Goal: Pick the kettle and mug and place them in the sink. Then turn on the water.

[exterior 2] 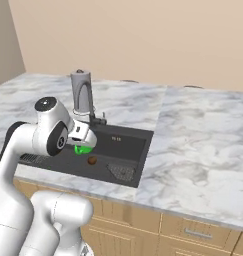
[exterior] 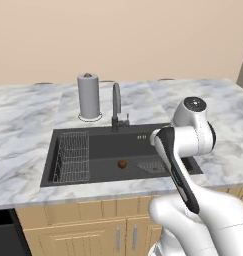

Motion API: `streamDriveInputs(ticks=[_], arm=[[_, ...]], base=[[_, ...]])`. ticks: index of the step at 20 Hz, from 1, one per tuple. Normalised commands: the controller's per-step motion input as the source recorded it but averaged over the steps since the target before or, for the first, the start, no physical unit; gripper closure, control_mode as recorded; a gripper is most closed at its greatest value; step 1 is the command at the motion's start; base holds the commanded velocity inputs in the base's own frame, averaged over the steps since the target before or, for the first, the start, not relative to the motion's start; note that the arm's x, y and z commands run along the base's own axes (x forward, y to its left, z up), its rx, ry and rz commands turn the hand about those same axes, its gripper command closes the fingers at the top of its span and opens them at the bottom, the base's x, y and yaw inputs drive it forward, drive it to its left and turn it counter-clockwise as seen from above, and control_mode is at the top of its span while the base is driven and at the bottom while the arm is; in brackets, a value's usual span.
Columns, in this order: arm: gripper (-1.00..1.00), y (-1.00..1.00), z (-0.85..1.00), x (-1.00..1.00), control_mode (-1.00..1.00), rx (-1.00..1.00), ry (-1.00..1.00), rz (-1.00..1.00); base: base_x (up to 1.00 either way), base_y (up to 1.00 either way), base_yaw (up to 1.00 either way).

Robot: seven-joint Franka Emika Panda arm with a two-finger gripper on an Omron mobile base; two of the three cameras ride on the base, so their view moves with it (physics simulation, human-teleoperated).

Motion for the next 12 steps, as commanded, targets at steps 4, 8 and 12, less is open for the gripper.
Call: streamDriveInputs(ticks=[4,8,12], arm=[[1.0,0.0,0.0,0.0,1.0,0.0,0.0,0.0],[1.0,0.0,0.0,0.0,1.0,0.0,0.0,0.0],[1.0,0.0,0.0,0.0,1.0,0.0,0.0,0.0]], base=[[0.4,-0.06,0.03],[0.34,-0.1,0.02],[0.43,-0.08,0.01]])
